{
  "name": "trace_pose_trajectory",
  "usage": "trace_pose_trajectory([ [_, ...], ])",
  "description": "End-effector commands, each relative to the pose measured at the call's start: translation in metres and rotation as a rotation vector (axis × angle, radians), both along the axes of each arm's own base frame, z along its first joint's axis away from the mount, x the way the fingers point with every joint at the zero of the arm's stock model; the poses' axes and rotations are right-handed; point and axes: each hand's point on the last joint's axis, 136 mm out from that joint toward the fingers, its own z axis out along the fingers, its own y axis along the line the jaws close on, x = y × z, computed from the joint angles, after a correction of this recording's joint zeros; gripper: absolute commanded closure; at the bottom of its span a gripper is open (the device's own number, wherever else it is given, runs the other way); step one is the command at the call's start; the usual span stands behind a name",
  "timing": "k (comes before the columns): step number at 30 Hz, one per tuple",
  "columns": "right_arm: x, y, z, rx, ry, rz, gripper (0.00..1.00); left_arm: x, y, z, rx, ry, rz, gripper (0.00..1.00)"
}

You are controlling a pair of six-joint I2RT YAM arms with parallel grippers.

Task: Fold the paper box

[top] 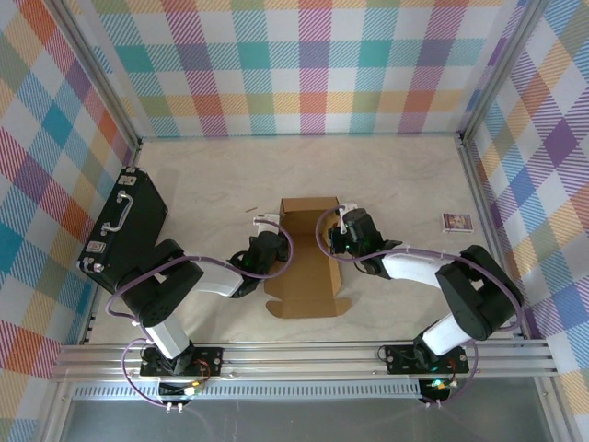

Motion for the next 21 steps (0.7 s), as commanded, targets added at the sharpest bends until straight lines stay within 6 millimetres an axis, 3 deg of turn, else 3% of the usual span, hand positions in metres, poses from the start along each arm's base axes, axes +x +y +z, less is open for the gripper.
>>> trace_pose_trajectory([
  [1,0.015,0.014,0.022,0.059,-0.094,0.009,0.94,-0.004,-0.023,0.014,-0.054,-0.013,-0.090,1.00],
  [3,0.016,0.015,0.025,0.061,-0.103,0.017,0.97,-0.003,-0.023,0.014,-0.050,-0.006,-0.087,0.95],
  [6,0.015,0.013,0.025,0.054,-0.105,0.008,1.00,-0.005,-0.022,0.019,-0.052,-0.002,-0.085,0.73],
  [9,0.015,0.007,0.023,0.030,-0.103,-0.013,1.00,-0.007,-0.018,0.027,-0.048,0.016,-0.071,0.42],
  [12,0.016,0.003,0.020,0.020,-0.099,-0.033,1.00,-0.013,-0.014,0.038,-0.054,0.036,-0.073,0.26],
  [18,0.018,-0.004,0.018,0.009,-0.083,-0.079,1.00,-0.037,0.004,0.050,-0.080,0.091,-0.071,0.19],
  [21,0.018,-0.006,0.018,0.011,-0.082,-0.094,1.00,-0.052,0.027,0.045,-0.073,0.154,-0.008,0.19],
])
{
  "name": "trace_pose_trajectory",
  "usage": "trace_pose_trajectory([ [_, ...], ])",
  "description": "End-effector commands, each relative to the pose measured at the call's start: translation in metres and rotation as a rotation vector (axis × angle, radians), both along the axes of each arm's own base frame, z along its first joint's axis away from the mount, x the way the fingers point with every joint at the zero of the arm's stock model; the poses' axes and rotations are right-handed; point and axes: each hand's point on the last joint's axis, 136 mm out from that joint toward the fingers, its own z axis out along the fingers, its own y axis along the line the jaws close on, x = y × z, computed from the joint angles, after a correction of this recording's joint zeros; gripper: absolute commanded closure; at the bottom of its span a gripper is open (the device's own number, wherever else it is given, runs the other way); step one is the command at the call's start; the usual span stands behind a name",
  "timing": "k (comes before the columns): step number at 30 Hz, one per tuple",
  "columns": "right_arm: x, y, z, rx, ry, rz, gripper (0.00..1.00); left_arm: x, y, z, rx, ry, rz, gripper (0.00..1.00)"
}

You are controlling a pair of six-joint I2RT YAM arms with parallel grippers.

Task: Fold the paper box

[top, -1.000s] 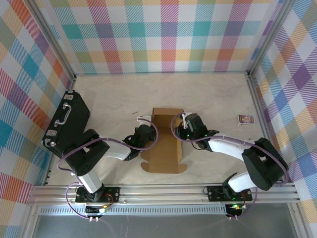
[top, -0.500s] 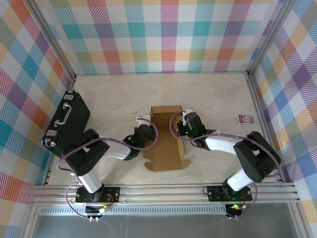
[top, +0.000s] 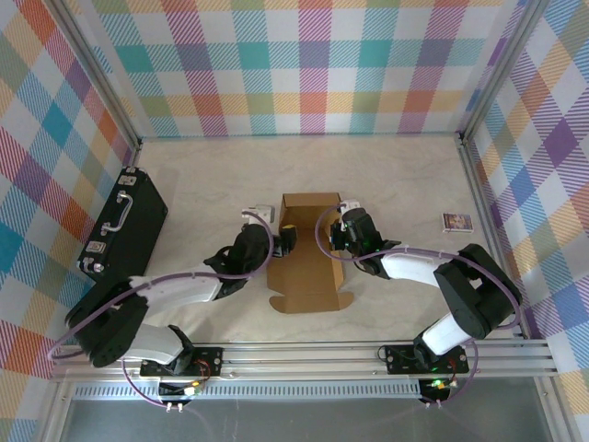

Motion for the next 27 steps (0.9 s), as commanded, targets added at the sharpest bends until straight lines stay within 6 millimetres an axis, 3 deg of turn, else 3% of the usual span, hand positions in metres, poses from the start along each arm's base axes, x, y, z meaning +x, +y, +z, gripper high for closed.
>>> trace_pose_trajectory([
  [1,0.007,0.001,0.012,0.024,-0.028,-0.033,1.00,-0.029,0.032,-0.033,0.065,0.157,0.068,0.17],
  [4,0.006,0.002,0.012,0.028,-0.024,-0.030,1.00,-0.047,0.048,-0.047,0.044,0.248,0.108,0.14],
  [10,0.005,0.005,0.013,0.053,-0.016,-0.022,1.00,-0.070,0.037,-0.067,-0.042,0.425,0.070,0.18],
  [13,0.004,0.008,0.012,0.058,-0.010,-0.013,1.00,-0.072,0.026,-0.069,-0.107,0.435,0.039,0.26],
  [18,0.002,0.010,0.007,0.061,0.005,-0.005,1.00,-0.066,0.008,-0.090,-0.122,0.476,0.011,0.37],
  [22,0.002,0.009,0.006,0.057,0.008,-0.005,1.00,-0.062,-0.013,-0.098,-0.169,0.485,-0.046,0.56],
  [24,0.002,0.009,0.004,0.055,0.016,-0.003,1.00,-0.058,-0.014,-0.097,-0.155,0.460,-0.029,0.69],
  [27,0.001,0.010,0.000,0.051,0.030,0.001,1.00,-0.056,-0.013,-0.095,-0.096,0.427,-0.006,0.72],
])
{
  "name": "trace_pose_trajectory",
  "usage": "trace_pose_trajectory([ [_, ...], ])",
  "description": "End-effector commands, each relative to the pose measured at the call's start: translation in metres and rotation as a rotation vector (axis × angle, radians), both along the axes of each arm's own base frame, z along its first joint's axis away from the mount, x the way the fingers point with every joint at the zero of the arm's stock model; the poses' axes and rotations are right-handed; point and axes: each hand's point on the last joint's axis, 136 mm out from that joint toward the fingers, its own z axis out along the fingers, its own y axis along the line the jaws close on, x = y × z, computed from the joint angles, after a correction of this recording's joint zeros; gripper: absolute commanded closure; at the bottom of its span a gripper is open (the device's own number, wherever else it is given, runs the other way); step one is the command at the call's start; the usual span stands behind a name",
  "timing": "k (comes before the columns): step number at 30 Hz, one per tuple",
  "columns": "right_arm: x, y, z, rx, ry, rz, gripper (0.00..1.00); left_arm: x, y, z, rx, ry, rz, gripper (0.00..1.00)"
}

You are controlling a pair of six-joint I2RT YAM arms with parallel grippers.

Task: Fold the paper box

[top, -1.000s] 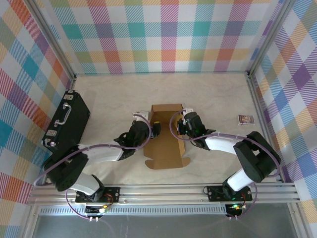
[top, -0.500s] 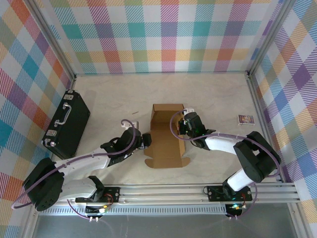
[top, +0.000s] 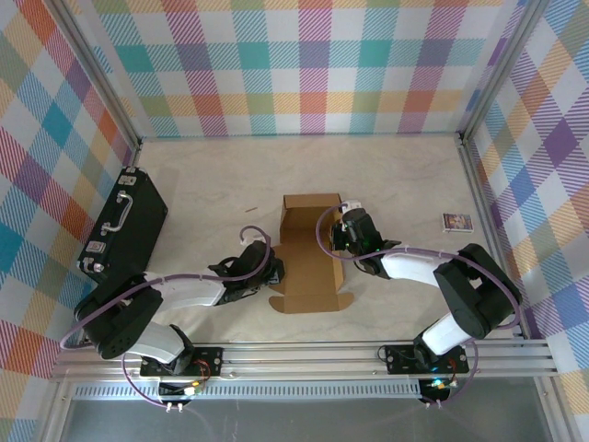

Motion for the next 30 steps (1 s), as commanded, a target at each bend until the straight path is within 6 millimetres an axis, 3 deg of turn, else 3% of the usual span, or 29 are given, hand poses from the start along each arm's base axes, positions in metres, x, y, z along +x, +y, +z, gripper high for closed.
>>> trace_pose_trajectory([
  [1,0.002,0.012,0.004,0.035,0.008,0.018,1.00,0.006,-0.013,0.015,0.017,-0.073,-0.015,0.72],
  [8,0.001,0.012,-0.001,0.036,0.038,0.009,1.00,-0.001,-0.014,0.024,0.257,-0.126,-0.029,0.68],
  [12,0.001,0.012,-0.003,0.033,0.045,0.009,1.00,-0.004,-0.024,0.028,0.330,-0.136,-0.054,0.58],
  [23,0.000,0.014,-0.003,0.034,0.055,0.016,1.00,-0.014,-0.049,0.048,0.325,-0.200,-0.131,0.51],
  [30,-0.001,0.015,-0.004,0.038,0.061,0.022,1.00,-0.015,-0.054,0.039,0.374,-0.192,-0.144,0.48],
])
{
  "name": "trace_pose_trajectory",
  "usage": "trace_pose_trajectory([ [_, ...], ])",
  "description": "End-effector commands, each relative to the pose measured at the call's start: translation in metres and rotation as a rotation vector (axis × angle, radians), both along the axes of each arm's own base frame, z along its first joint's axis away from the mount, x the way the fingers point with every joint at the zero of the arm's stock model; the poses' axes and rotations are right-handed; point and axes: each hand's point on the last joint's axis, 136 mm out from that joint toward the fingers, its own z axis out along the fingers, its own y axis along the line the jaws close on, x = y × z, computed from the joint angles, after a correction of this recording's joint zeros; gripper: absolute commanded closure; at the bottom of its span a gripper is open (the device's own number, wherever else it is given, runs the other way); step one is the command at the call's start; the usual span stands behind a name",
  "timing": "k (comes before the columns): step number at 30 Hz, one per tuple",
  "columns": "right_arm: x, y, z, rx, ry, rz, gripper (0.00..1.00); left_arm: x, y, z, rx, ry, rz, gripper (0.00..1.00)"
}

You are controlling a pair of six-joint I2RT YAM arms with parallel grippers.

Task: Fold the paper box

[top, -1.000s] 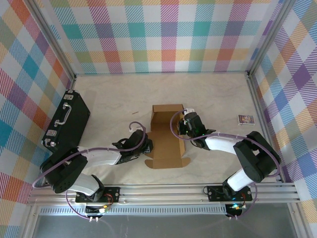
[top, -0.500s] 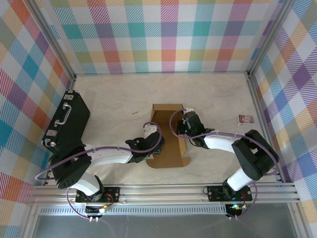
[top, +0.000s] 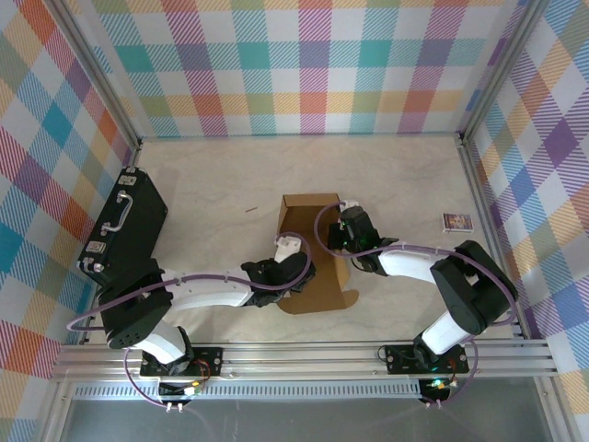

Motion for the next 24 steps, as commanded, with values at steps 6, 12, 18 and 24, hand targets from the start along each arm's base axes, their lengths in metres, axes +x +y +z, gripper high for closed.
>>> trace_pose_trajectory([
  [6,-0.004,0.008,-0.002,0.018,0.027,0.016,1.00,0.000,-0.013,0.004,0.057,-0.013,-0.050,0.35],
  [12,-0.004,0.006,-0.003,0.007,0.026,0.016,1.00,-0.004,-0.005,0.012,0.062,-0.023,-0.062,0.26],
  [18,-0.003,0.006,-0.003,-0.006,0.024,0.018,1.00,-0.010,0.008,0.018,0.069,-0.010,-0.053,0.20],
  [24,-0.003,0.005,-0.001,-0.007,0.023,0.015,1.00,-0.015,0.002,0.022,0.026,0.011,-0.076,0.35],
])
